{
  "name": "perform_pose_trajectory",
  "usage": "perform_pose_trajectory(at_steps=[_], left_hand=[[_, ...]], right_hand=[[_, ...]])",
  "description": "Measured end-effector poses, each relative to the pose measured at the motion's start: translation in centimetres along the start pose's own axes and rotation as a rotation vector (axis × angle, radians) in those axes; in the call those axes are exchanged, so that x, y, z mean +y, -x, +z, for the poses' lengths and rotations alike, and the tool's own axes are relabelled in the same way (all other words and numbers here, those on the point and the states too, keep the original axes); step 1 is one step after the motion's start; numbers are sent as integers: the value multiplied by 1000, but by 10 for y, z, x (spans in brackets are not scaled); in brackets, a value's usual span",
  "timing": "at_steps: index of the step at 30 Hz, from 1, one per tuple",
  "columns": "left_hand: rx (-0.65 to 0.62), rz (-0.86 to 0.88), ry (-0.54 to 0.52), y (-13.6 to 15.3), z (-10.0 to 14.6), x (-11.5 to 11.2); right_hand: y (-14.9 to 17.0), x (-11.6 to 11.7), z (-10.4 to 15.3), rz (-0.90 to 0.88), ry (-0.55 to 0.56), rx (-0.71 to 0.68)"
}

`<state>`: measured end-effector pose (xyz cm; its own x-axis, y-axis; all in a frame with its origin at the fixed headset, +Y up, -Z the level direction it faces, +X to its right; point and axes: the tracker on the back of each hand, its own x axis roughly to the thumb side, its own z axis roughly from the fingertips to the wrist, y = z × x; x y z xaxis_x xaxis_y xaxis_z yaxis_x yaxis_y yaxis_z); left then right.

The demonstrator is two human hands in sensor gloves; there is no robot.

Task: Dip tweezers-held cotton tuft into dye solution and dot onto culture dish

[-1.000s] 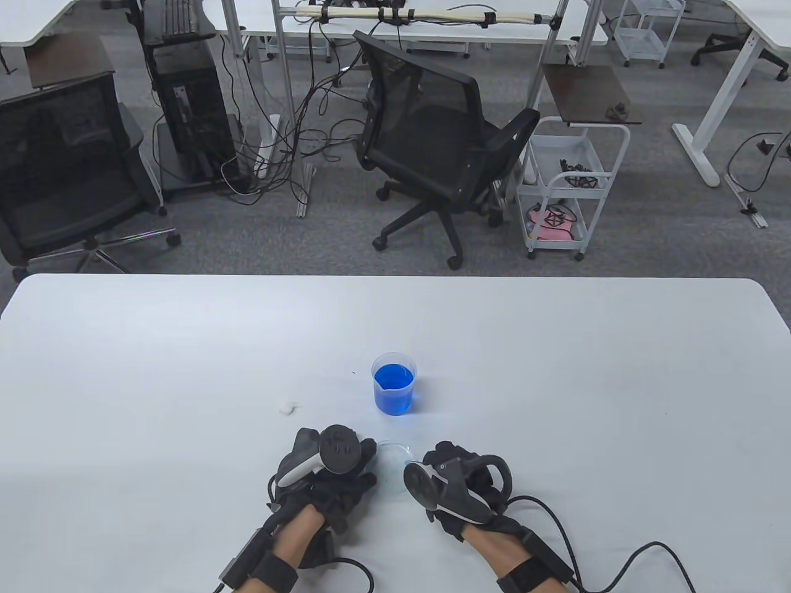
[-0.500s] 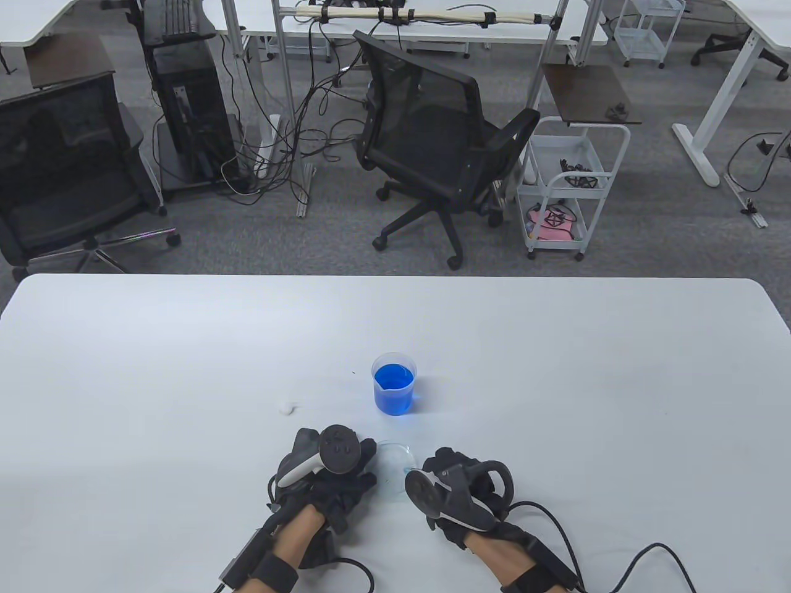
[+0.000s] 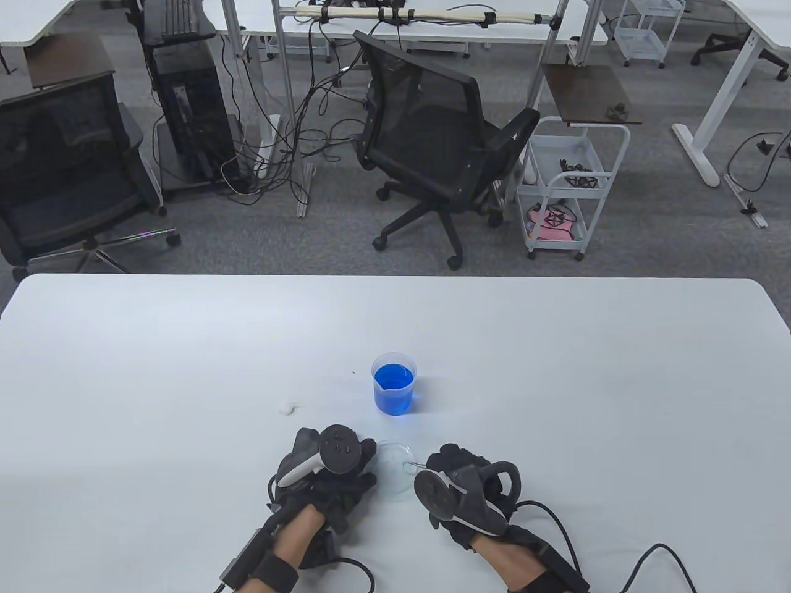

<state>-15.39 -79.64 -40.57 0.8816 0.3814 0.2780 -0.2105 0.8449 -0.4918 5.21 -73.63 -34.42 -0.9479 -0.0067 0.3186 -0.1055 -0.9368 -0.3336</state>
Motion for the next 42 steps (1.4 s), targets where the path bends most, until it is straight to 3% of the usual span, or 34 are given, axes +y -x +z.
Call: perform_pose_trajectory(at_steps=[10, 15, 22, 25, 33, 42], left_hand=[[2, 1, 1, 0, 0, 0], [2, 1, 1, 0, 0, 0], [1, 3, 3, 0, 0, 0], [1, 3, 3, 0, 0, 0], [1, 2, 3, -1, 0, -1], [2, 2, 3, -1, -1, -1]], right_hand=[[-17, 42, -1, 82, -139, -69], [-14, 35, -2, 62, -114, -54], [-7, 6, -7, 2, 0, -11], [-8, 10, -9, 5, -7, -8], [-14, 45, -12, 85, -120, -44], [-7, 22, -15, 28, -38, -3]])
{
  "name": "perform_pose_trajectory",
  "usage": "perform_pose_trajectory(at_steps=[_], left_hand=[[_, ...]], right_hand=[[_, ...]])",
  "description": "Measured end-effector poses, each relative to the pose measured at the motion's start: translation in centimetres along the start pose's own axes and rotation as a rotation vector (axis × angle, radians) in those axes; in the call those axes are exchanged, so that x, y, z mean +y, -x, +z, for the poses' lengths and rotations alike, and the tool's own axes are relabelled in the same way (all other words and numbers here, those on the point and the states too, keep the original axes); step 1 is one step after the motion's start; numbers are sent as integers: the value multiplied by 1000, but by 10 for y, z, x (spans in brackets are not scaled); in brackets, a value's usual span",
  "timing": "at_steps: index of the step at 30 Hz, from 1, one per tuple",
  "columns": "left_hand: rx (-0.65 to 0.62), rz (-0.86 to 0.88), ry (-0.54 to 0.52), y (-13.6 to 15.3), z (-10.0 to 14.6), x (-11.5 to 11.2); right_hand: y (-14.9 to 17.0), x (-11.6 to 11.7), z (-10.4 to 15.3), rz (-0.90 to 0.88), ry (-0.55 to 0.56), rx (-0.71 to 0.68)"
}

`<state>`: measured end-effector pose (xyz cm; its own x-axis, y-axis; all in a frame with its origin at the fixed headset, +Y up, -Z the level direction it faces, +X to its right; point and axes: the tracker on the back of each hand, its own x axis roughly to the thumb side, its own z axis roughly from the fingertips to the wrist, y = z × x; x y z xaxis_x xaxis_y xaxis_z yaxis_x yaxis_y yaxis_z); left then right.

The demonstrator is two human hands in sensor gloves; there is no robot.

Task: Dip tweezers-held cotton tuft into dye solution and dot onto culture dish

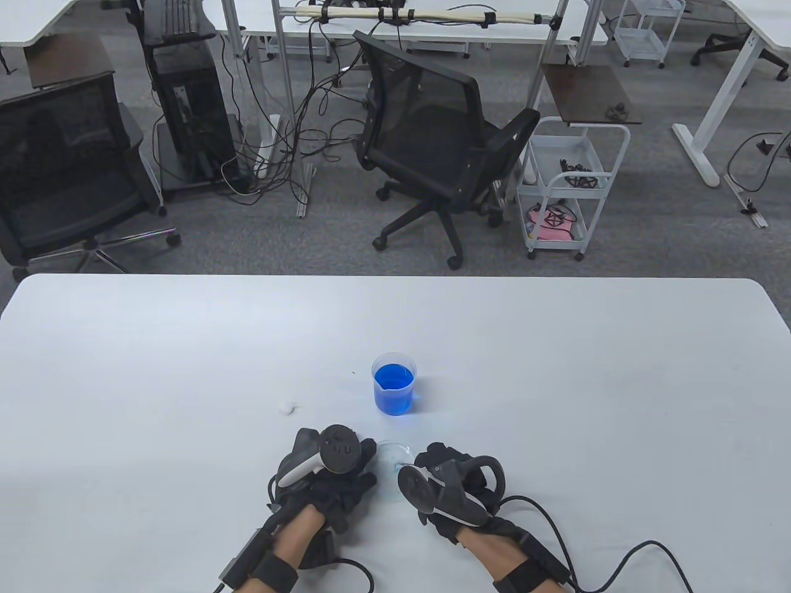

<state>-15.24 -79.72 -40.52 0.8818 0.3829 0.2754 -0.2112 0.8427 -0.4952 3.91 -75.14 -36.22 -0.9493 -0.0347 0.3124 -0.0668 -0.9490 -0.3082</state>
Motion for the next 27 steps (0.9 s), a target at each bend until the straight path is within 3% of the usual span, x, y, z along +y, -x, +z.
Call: perform_pose_trajectory(at_steps=[4, 11, 15, 19, 27], left_hand=[[0, 0, 0, 0, 0, 0], [0, 0, 0, 0, 0, 0], [0, 0, 0, 0, 0, 0], [-1, 7, 4, 0, 0, 0], [-1, 5, 3, 0, 0, 0]], right_hand=[[6, -12, -2, -31, 47, 29], [-3, 21, -5, 49, -58, -10], [-6, 27, -5, 64, -80, -23], [-4, 24, -5, 54, -67, -17], [13, -8, -4, -19, 34, 50]])
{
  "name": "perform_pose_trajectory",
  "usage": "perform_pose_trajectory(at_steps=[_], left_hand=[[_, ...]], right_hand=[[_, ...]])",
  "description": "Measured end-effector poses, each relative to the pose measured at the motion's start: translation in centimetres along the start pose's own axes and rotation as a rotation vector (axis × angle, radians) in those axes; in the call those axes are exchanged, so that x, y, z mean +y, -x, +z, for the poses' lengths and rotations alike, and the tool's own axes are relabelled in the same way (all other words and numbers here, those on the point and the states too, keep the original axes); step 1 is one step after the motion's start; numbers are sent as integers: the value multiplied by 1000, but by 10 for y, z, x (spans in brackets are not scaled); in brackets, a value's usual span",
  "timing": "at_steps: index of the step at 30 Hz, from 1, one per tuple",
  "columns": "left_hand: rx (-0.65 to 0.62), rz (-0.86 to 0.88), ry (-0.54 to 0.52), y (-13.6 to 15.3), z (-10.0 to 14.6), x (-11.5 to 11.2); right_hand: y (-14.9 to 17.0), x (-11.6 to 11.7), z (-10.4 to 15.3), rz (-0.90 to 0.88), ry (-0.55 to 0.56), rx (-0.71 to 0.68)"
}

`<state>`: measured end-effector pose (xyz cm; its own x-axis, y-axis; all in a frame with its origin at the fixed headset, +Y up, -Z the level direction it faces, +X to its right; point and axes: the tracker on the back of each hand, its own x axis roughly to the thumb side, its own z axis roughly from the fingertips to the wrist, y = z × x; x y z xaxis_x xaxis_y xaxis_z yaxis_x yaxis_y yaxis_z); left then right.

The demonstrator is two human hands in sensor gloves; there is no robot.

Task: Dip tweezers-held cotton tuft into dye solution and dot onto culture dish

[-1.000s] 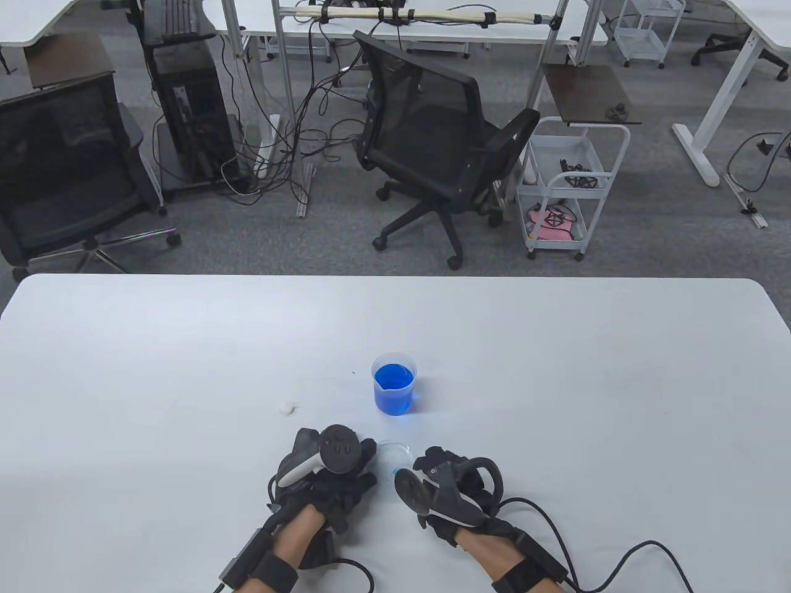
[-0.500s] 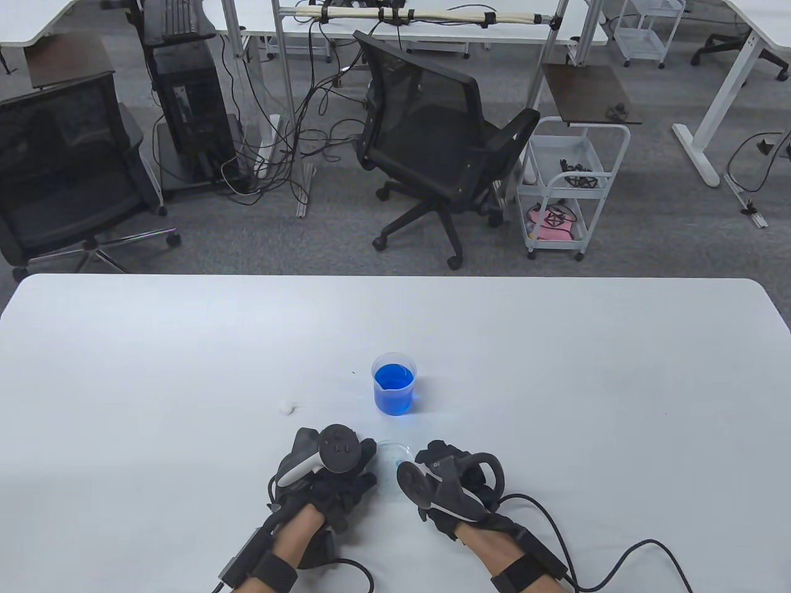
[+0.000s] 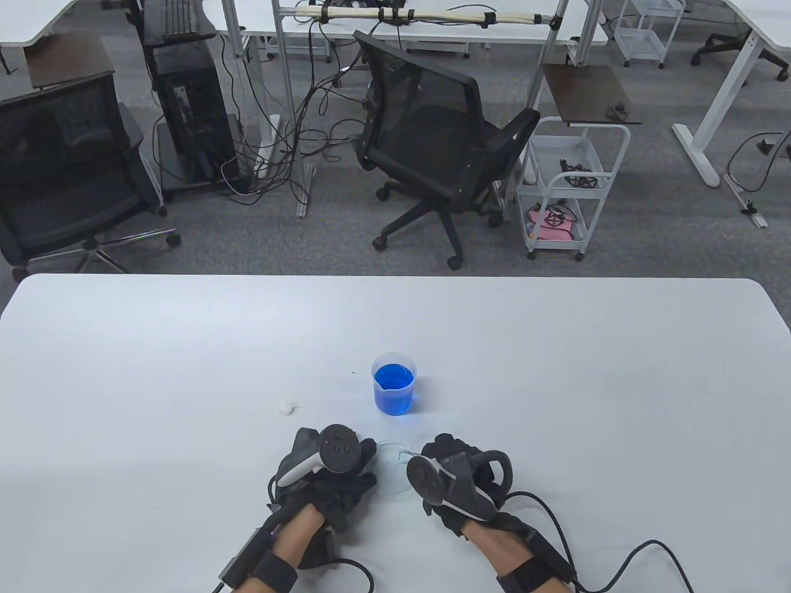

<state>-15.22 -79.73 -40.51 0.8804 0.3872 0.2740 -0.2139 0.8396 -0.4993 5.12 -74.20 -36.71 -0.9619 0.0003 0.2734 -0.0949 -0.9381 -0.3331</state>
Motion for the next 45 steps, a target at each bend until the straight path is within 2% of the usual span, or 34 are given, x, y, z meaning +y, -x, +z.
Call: perform_pose_trajectory(at_steps=[2, 9, 12, 23, 25, 32, 35, 40, 45], left_hand=[[0, 0, 0, 0, 0, 0], [1, 1, 1, 0, 0, 0], [1, 0, 0, 0, 0, 0], [2, 0, 1, 1, 0, 0], [2, 0, 1, 1, 0, 0], [2, 0, 1, 1, 0, 0], [4, 1, 0, 1, 0, 0], [4, 1, 1, 1, 0, 1], [4, 1, 1, 1, 0, 1]], right_hand=[[2, 0, 1, -1, 2, 5], [-5, 31, 2, 83, -109, -34], [-7, 35, 2, 92, -117, -40], [2, -4, 9, 4, -9, -9], [1, -4, 11, 2, -10, -14], [-11, 27, 11, 81, -115, -60], [-13, 31, 11, 94, -130, -68], [-10, 27, 11, 80, -120, -58], [-4, 3, 14, 21, -53, -35]])
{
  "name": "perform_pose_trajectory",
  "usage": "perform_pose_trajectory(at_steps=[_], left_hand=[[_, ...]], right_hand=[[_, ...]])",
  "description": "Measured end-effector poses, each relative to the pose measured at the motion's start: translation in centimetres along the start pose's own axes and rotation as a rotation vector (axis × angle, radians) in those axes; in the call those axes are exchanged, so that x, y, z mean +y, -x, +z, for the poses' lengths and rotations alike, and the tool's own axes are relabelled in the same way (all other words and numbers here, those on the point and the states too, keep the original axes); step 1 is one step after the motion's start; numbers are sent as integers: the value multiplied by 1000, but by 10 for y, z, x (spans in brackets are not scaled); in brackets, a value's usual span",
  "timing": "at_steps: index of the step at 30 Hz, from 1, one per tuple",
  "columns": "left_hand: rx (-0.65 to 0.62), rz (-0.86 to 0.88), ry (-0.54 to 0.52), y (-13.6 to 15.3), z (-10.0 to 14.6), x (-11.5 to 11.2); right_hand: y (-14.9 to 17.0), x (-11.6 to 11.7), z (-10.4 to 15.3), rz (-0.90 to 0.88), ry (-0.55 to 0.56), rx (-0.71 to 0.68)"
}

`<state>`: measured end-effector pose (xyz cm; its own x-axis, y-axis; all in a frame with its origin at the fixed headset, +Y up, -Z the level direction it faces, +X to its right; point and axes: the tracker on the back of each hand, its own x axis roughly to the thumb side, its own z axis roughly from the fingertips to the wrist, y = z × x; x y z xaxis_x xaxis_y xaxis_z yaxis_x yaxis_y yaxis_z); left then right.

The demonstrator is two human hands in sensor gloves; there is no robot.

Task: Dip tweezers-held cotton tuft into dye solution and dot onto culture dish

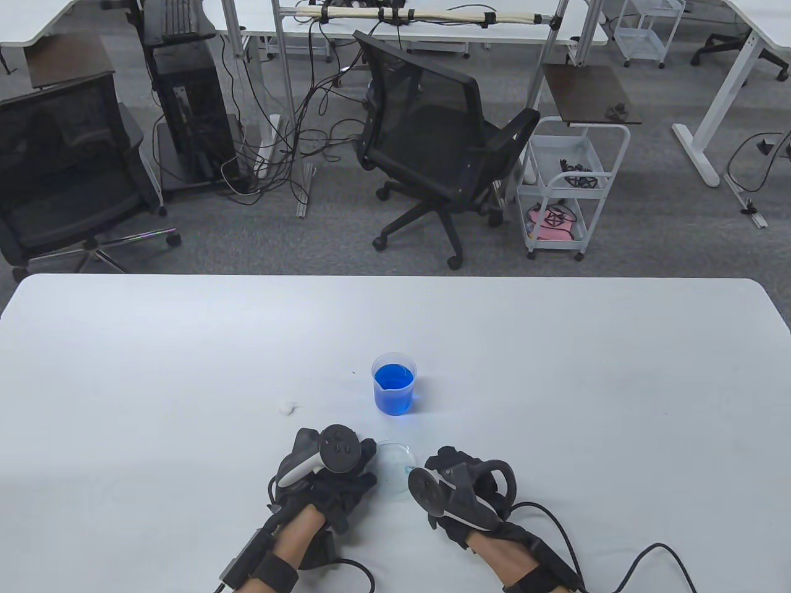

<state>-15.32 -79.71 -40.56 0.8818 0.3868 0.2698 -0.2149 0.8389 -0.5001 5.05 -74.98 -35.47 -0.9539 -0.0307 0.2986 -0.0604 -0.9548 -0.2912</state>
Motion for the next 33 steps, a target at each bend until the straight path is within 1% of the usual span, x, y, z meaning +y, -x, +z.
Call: perform_pose_trajectory(at_steps=[2, 4, 9, 13, 17, 20, 23, 26, 29, 33], left_hand=[[0, 0, 0, 0, 0, 0], [0, 0, 0, 0, 0, 0], [0, 0, 0, 0, 0, 0], [2, 2, 1, 0, 0, 0], [2, 3, 2, 0, 0, 0], [2, 2, 2, 0, 0, 0], [3, 1, 2, 0, 0, 0], [3, 2, 2, 0, 0, 0], [3, 2, 2, 0, 0, 0], [2, 2, 2, 0, 0, 0]], right_hand=[[0, -7, 2, -19, 21, -1], [-2, -6, 4, -17, 22, -11], [-13, 18, 1, 33, -66, -50], [-16, 26, 1, 51, -85, -61], [-15, 22, 0, 39, -75, -54], [-12, 11, 1, 17, -41, -46], [-10, -5, 3, -17, 12, -35], [-12, -9, 4, -28, 26, -36], [-17, 1, 2, -10, -8, -49], [-22, 20, -1, 35, -70, -72]])
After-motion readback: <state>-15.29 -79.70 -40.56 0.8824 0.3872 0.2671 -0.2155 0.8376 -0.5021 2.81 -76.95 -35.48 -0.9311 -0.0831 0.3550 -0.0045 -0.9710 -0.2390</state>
